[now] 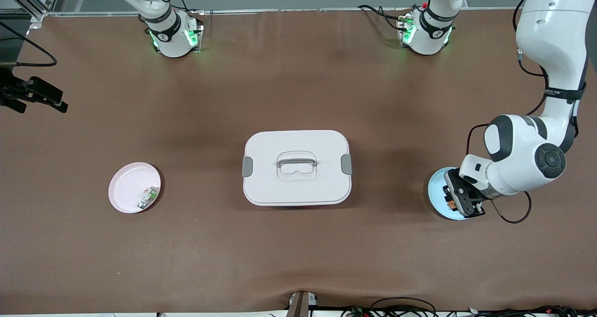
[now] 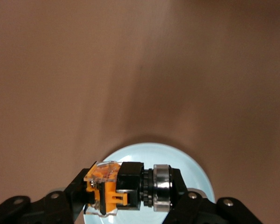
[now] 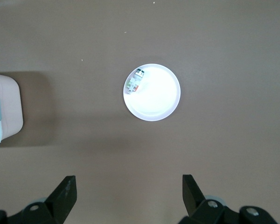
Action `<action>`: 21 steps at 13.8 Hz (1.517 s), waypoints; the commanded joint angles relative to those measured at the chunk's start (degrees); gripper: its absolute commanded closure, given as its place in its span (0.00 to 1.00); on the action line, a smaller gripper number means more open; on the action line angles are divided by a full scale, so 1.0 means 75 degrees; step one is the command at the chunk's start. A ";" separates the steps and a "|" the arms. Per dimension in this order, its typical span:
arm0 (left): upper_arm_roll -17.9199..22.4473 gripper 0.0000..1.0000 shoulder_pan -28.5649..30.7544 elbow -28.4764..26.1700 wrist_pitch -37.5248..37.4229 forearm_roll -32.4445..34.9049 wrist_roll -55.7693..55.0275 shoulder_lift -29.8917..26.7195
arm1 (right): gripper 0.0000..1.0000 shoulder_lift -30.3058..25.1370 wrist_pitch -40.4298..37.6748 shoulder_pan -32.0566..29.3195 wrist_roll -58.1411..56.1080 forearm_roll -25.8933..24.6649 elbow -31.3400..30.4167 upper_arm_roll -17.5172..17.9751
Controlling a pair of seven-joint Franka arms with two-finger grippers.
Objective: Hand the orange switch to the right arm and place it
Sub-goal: 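Lift the switch with the left gripper while the right gripper approaches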
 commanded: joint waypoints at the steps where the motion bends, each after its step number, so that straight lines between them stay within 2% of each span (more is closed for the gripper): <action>1: -0.0253 1.00 0.0004 0.0321 -0.0740 -0.0458 -0.0870 -0.0344 | 0.00 0.0254 -0.0076 0.0551 0.0375 0.0017 0.0093 0.0055; 3: -0.0522 1.00 -0.0008 0.0426 -0.1161 -0.0717 -0.2343 -0.0637 | 0.00 0.0441 0.0040 0.0962 0.0892 0.0040 0.0093 0.0055; 4: -0.0709 1.00 -0.0020 0.0555 -0.1383 -0.0717 -0.3268 -0.0731 | 0.00 0.0501 0.0191 0.1126 0.0893 0.0296 0.0082 0.0055; 7: -0.1283 1.00 -0.0032 0.0895 -0.1690 -0.0682 -0.5963 -0.0756 | 0.00 0.0711 0.0438 0.1163 0.0951 0.1887 0.0046 0.0043; 8: -0.1552 1.00 -0.0043 0.0919 -0.1702 -0.0682 -0.6970 -0.0767 | 0.00 0.0758 0.0567 0.1174 0.0952 0.2228 0.0035 0.0055; 13: -0.2514 1.00 -0.0090 0.1117 -0.1690 -0.0682 -1.1590 -0.0838 | 0.00 0.1064 0.1269 0.1385 0.0963 0.3204 -0.0245 0.0055; 16: -0.2843 1.00 -0.0207 0.1317 -0.1690 -0.0694 -1.3630 -0.0768 | 0.00 0.1064 0.1797 0.1596 0.0952 0.3730 -0.0551 0.0055; 21: -0.2867 1.00 -0.0746 0.1751 -0.1632 -0.0880 -1.7028 -0.0557 | 0.00 0.1052 0.2477 0.1865 0.0859 0.4690 -0.0785 0.0055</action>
